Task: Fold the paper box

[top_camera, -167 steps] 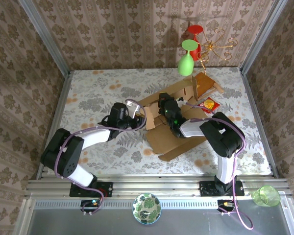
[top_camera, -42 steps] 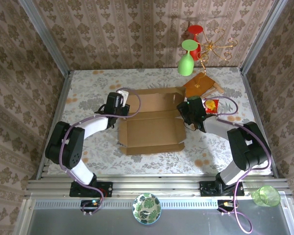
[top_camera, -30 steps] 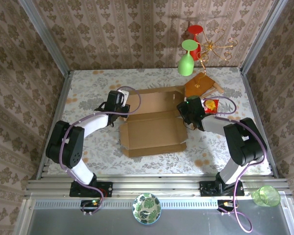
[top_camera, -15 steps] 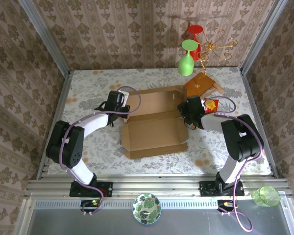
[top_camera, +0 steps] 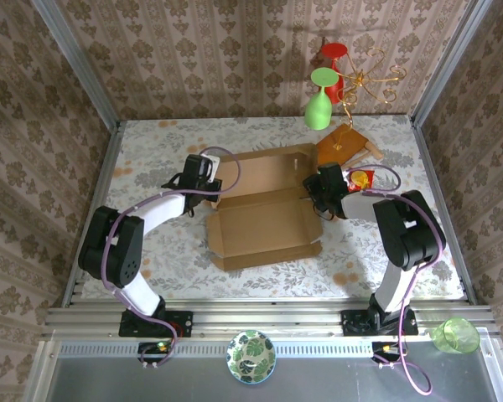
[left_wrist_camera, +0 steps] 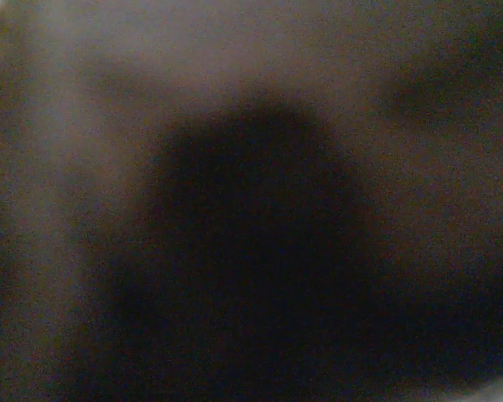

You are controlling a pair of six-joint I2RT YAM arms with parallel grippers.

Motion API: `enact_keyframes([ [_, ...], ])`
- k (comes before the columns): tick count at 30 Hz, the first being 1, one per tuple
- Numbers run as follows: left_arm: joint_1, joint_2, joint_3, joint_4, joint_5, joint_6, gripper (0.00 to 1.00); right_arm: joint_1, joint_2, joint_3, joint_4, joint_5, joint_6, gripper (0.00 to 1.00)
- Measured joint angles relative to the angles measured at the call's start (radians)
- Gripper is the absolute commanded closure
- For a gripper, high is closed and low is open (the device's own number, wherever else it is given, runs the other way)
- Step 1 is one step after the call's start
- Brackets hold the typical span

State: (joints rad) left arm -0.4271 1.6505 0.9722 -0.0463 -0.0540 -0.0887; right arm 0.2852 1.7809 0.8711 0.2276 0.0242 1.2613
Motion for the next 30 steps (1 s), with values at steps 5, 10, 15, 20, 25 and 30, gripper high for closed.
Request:
enact_keyframes([
  [5, 0.036, 0.0, 0.048, -0.056, 0.054, -0.025, 1.0, -0.017, -0.076, -0.005, -0.016, -0.003, -0.001, 0.41],
  [10, 0.071, 0.0, 0.089, -0.101, 0.122, -0.035, 1.0, -0.039, -0.11, -0.01, -0.017, -0.025, -0.008, 0.37],
  [15, 0.074, 0.0, 0.098, -0.131, 0.163, -0.04, 1.0, -0.039, -0.102, -0.036, -0.006, -0.053, -0.012, 0.36],
  [20, 0.073, 0.006, 0.098, -0.15, 0.18, -0.044, 1.0, -0.036, -0.061, -0.018, 0.01, -0.083, -0.005, 0.38],
  [25, 0.075, 0.006, 0.098, -0.15, 0.181, -0.051, 1.0, -0.018, -0.053, -0.011, 0.013, -0.084, 0.009, 0.39],
  [30, 0.076, 0.018, 0.103, -0.149, 0.18, -0.058, 1.0, -0.014, -0.053, -0.011, 0.016, -0.081, 0.027, 0.39],
])
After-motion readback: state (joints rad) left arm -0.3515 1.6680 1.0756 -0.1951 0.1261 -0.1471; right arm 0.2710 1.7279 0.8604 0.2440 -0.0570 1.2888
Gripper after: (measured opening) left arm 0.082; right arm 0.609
